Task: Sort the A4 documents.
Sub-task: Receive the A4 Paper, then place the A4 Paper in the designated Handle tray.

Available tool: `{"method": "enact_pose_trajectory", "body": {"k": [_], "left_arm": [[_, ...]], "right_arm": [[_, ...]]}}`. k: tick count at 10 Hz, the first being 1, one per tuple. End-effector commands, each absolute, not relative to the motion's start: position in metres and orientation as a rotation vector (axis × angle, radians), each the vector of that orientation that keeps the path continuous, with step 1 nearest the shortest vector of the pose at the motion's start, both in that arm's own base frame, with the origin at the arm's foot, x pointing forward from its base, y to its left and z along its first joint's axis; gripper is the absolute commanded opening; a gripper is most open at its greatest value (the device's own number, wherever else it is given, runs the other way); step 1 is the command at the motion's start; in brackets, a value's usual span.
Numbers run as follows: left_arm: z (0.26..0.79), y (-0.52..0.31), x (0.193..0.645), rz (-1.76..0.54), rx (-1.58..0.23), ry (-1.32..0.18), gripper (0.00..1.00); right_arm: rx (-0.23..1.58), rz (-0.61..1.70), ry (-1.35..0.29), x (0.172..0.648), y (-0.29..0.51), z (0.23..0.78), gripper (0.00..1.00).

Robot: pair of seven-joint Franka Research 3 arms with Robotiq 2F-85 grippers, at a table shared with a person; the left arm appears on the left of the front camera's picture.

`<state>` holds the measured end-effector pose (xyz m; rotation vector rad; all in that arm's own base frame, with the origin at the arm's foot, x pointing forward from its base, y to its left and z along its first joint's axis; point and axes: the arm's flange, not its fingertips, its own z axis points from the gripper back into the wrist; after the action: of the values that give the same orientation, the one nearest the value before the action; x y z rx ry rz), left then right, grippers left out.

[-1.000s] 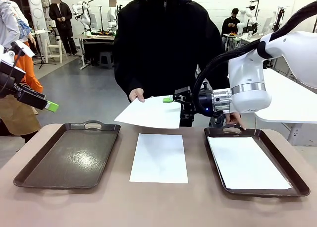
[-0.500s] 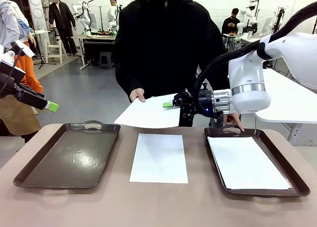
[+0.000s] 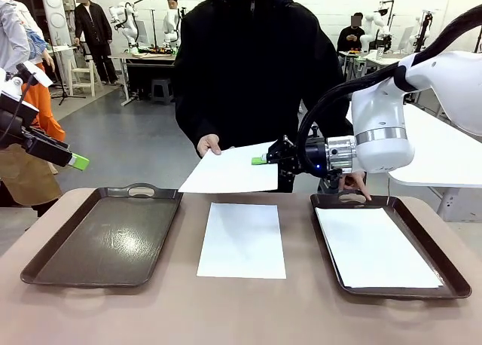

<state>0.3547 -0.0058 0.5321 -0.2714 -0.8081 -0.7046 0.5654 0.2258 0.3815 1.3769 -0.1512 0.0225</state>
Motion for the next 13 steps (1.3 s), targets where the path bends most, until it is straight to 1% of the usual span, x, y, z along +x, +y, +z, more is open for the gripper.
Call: {"method": "enact_pose_trajectory", "body": {"k": [1,3,4,13], "left_arm": [[0.531,-0.005,0.355,-0.704,-0.277,-0.810,1.00],[0.531,-0.005,0.355,-0.704,-0.277,-0.810,1.00],[0.531,-0.005,0.355,-0.704,-0.277,-0.810,1.00],[0.531,-0.005,0.355,-0.704,-0.277,-0.810,1.00]], "right_arm": [[1.373,0.044,-0.114,0.574,0.225,0.383,0.00],[1.311,0.114,-0.004,0.571,0.207,0.378,0.00],[1.370,0.043,-0.126,0.564,0.225,0.381,0.00],[1.370,0.043,-0.126,0.564,0.225,0.381,0.00]]}}
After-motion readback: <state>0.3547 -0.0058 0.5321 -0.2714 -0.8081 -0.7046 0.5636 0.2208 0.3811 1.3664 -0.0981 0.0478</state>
